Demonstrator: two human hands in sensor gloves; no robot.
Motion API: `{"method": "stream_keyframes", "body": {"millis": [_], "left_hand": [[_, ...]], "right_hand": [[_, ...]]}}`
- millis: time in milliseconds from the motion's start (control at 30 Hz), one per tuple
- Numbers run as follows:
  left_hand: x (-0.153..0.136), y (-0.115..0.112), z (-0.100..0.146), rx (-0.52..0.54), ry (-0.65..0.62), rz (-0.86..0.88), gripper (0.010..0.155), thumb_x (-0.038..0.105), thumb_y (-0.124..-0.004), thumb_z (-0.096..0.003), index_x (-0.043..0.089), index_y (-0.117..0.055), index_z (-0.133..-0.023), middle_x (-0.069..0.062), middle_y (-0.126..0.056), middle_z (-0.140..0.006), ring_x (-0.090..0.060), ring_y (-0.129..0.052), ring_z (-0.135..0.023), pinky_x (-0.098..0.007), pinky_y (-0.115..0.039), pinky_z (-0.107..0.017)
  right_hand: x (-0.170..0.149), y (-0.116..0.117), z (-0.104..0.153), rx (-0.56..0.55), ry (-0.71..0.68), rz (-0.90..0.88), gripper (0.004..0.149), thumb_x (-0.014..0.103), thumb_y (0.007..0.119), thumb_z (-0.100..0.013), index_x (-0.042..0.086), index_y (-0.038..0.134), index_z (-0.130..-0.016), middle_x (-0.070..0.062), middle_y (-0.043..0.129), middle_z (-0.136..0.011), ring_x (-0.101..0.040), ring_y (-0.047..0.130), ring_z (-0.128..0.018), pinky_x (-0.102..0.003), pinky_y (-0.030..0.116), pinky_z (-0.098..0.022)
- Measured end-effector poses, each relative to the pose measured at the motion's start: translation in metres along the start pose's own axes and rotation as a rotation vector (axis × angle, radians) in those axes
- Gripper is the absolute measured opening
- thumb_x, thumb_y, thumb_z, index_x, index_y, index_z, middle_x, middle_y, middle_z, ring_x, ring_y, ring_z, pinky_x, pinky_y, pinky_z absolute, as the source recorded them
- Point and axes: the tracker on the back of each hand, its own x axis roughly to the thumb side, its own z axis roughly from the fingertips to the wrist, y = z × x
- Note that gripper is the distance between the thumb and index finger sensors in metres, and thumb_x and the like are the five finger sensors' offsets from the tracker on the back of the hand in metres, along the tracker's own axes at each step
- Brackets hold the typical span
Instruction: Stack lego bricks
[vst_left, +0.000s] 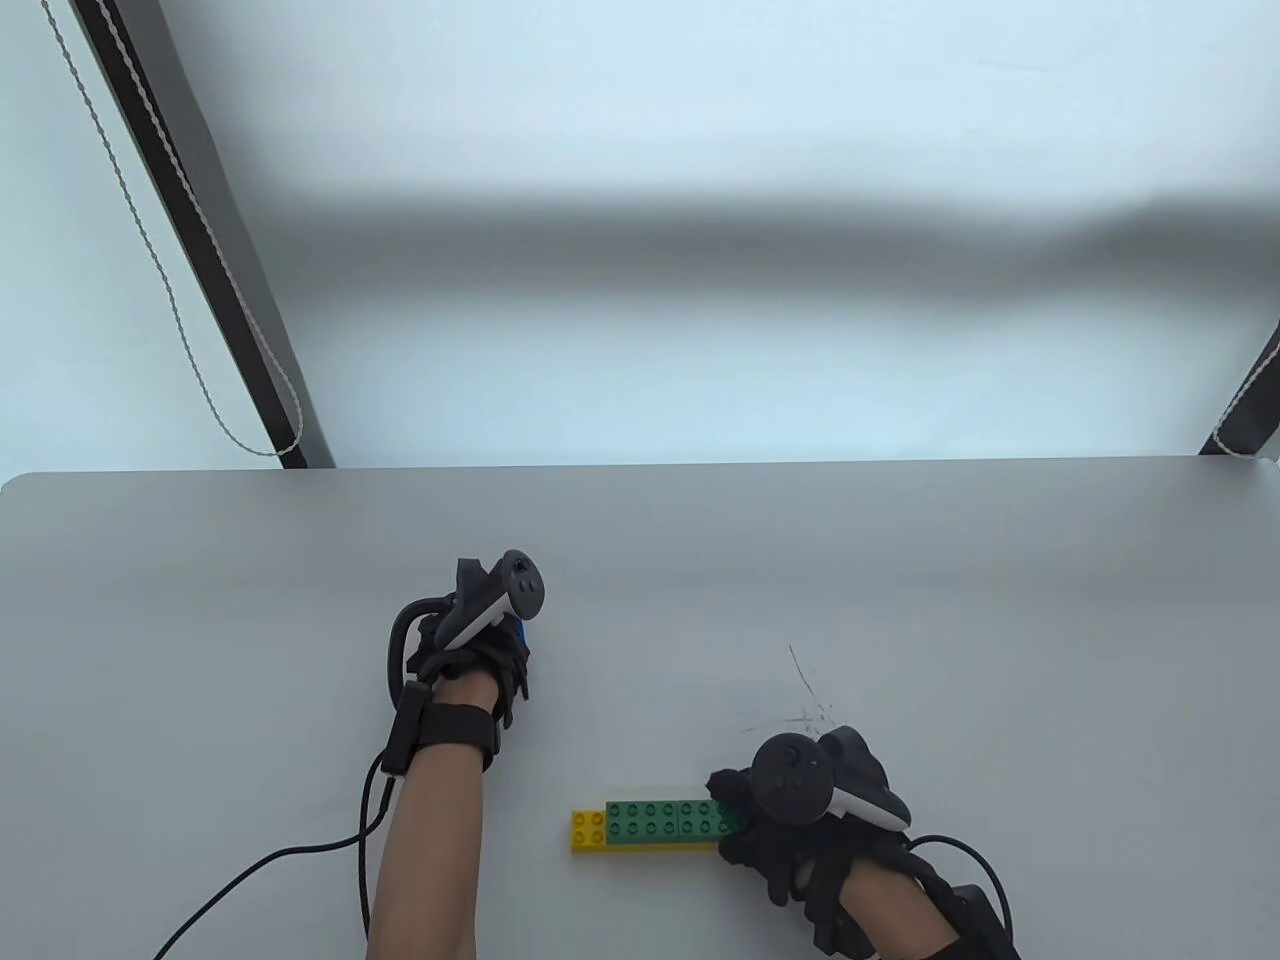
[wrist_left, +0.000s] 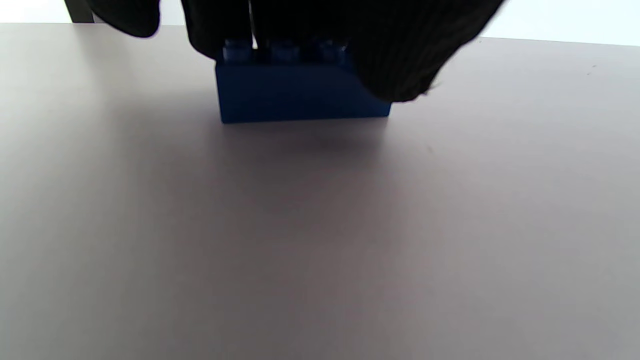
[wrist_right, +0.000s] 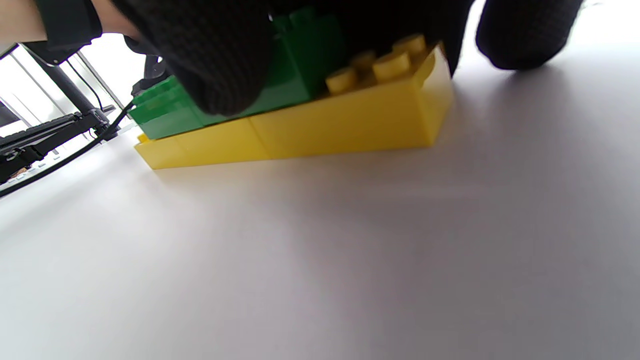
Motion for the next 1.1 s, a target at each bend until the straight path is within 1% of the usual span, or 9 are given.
{"method": "stream_keyframes", "body": {"millis": [200,400,567,667,900,1100], "left_hand": [[-0.002,-0.005,-0.004,0.005,0.02,-0.018,0.065,0.036,-0.081,-0.0409,0.029,-0.055,-0.1,-0.003,-0.061,-0.108,-0.031,-0.06,-0.099,-0.062,-0.055,-0.071],[-0.002,-0.005,-0.003,0.026,0.018,-0.035,0.065,0.034,-0.082,-0.0405,0.029,-0.055,-0.1,-0.002,-0.063,-0.106,-0.03,-0.063,-0.097,-0.061,-0.057,-0.071],[-0.003,-0.005,-0.003,0.04,0.009,-0.049,0.065,0.035,-0.082,-0.04,0.028,-0.056,-0.099,-0.002,-0.066,-0.104,-0.03,-0.066,-0.095,-0.061,-0.058,-0.07],[-0.007,-0.005,-0.002,0.054,0.009,-0.026,0.065,0.036,-0.083,-0.0397,0.028,-0.057,-0.099,-0.002,-0.067,-0.103,-0.029,-0.068,-0.093,-0.061,-0.058,-0.07],[-0.011,0.003,0.008,0.086,-0.014,0.003,0.065,0.036,-0.083,-0.0394,0.027,-0.058,-0.098,-0.003,-0.069,-0.102,-0.029,-0.071,-0.092,-0.061,-0.059,-0.07],[-0.003,0.014,0.023,0.127,-0.081,-0.019,0.064,0.037,-0.085,-0.0389,0.027,-0.06,-0.098,-0.003,-0.071,-0.101,-0.029,-0.072,-0.091,-0.062,-0.057,-0.071]], "right_hand": [[0.0,0.0,0.0,0.001,0.0,0.0,0.07,0.038,0.088,-0.035,0.009,0.064,-0.094,-0.018,0.077,-0.091,-0.041,0.076,-0.08,-0.063,0.07,-0.056],[0.0,0.0,0.0,0.003,-0.003,0.002,0.07,0.038,0.088,-0.035,0.009,0.064,-0.094,-0.018,0.077,-0.091,-0.041,0.076,-0.079,-0.063,0.07,-0.056],[0.0,0.0,0.0,0.003,-0.003,0.003,0.07,0.038,0.088,-0.035,0.009,0.064,-0.094,-0.018,0.077,-0.091,-0.041,0.076,-0.079,-0.063,0.07,-0.056],[0.0,0.0,0.0,0.003,-0.003,0.004,0.07,0.038,0.088,-0.035,0.009,0.064,-0.094,-0.018,0.077,-0.091,-0.041,0.076,-0.08,-0.063,0.07,-0.056],[0.0,0.0,0.0,0.003,-0.004,0.006,0.07,0.038,0.088,-0.035,0.009,0.064,-0.094,-0.018,0.077,-0.091,-0.041,0.076,-0.079,-0.063,0.07,-0.056],[0.0,0.0,0.0,0.003,-0.005,0.006,0.069,0.038,0.088,-0.035,0.009,0.065,-0.094,-0.017,0.078,-0.091,-0.041,0.077,-0.079,-0.063,0.07,-0.056]]}}
